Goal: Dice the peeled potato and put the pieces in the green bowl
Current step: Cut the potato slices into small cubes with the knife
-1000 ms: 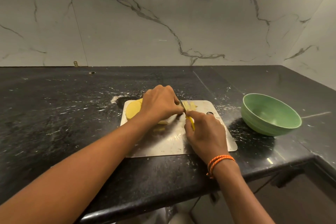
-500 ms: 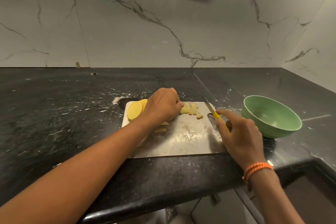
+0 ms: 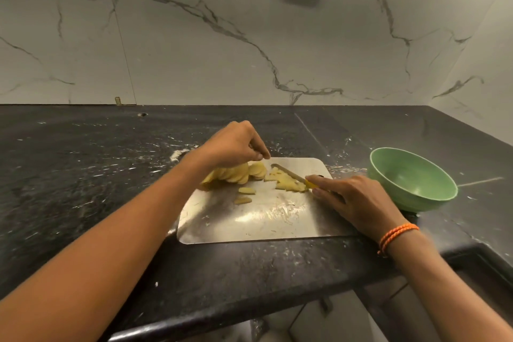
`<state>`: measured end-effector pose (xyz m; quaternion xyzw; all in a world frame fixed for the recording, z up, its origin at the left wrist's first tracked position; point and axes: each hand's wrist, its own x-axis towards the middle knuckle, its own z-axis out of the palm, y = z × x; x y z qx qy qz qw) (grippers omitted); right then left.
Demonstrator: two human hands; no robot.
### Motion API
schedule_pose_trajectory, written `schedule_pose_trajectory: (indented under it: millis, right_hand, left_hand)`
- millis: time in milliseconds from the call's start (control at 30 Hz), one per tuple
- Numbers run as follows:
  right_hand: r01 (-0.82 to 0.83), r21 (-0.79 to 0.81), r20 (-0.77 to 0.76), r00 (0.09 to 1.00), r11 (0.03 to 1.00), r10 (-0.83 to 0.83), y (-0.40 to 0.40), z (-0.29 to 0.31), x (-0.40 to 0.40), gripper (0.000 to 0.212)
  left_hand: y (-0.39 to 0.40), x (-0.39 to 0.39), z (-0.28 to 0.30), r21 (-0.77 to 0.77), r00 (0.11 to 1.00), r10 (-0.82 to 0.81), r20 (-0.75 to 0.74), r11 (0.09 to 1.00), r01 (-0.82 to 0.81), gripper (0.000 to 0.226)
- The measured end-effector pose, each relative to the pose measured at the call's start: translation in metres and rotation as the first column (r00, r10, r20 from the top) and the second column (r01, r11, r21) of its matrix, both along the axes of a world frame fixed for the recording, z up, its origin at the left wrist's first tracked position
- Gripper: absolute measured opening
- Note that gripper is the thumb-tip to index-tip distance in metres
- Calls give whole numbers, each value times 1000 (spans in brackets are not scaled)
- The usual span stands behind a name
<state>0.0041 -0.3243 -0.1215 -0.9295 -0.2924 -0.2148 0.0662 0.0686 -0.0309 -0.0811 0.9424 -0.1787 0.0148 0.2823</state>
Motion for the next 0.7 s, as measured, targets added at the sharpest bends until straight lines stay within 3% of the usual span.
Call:
schedule_pose_trajectory:
  millis: [167,300,433,533,700]
  right_hand:
    - [-62,23,-61,996,998,63,1,-4,-24,39]
    - [-93,22,-30,995,995,94,9,-10,-38,40]
    - [-131,21,-92,987,991,133,23,-10,-47,42]
    - [-86,136,-67,993,987,96,25,-8,-49,35]
    - [126,388,-39,992,913,-121,19,-11,-52,27]
  left_hand:
    - [23,4,1,78,975,-130,-180,986,146,35]
    - [17,5,-4,88,981,-117,-154,987,132,38]
    - [15,5,-7,92,986,-94,-140,990,107,41]
    - [14,3,-6,117,987,-91,-134,987,107,45]
    - [12,2,-7,117,992,-86,-96,988,97,43]
